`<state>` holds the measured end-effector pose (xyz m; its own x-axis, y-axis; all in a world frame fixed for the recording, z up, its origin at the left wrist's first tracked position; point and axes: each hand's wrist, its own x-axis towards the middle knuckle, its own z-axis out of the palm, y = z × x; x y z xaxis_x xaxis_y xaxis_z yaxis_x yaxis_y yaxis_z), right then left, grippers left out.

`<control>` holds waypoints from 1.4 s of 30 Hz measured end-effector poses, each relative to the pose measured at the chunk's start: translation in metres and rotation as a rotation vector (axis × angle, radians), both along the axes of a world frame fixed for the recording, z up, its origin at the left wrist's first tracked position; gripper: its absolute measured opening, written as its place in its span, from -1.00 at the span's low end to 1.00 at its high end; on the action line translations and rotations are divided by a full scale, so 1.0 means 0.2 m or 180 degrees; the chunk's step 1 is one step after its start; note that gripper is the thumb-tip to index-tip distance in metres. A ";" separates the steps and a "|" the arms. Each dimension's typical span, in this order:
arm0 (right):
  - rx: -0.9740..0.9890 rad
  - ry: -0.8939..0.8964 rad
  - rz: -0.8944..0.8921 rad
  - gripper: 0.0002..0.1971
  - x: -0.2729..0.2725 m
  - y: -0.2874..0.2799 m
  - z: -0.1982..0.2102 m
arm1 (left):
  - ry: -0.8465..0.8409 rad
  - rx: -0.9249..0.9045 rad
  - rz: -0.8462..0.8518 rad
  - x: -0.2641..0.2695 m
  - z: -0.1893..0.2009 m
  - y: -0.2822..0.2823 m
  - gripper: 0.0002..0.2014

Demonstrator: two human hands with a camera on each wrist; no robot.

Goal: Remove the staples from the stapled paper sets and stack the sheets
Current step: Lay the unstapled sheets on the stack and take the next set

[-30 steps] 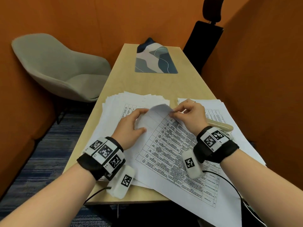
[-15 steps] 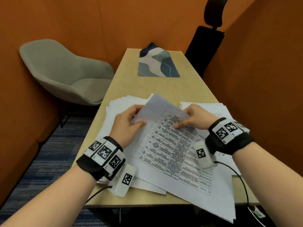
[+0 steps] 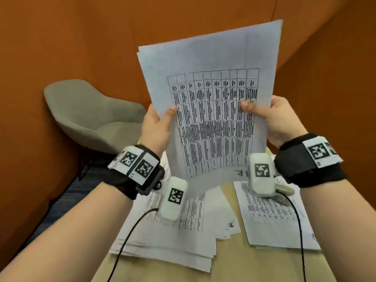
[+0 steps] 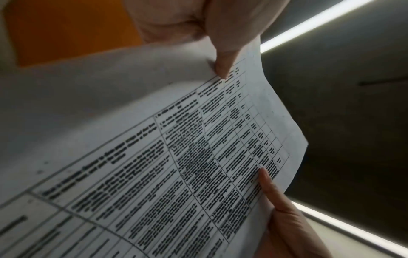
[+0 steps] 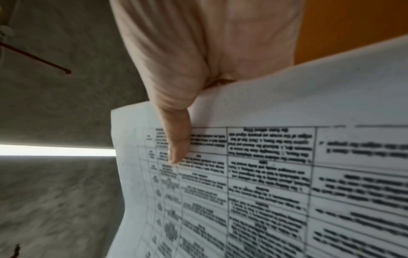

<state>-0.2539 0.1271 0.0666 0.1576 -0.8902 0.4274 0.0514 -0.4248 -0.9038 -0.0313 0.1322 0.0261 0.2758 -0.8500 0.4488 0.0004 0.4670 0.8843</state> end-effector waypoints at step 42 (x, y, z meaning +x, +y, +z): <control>-0.0810 0.0832 -0.0655 -0.51 0.09 -0.05 0.18 | -0.0384 0.0837 -0.0311 0.14 -0.05 0.04 -0.85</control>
<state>-0.2352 0.1165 0.1020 0.1199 -0.7857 0.6069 -0.2752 -0.6137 -0.7401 -0.0027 0.1393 0.0168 0.1452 -0.9613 0.2343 -0.0782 0.2249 0.9712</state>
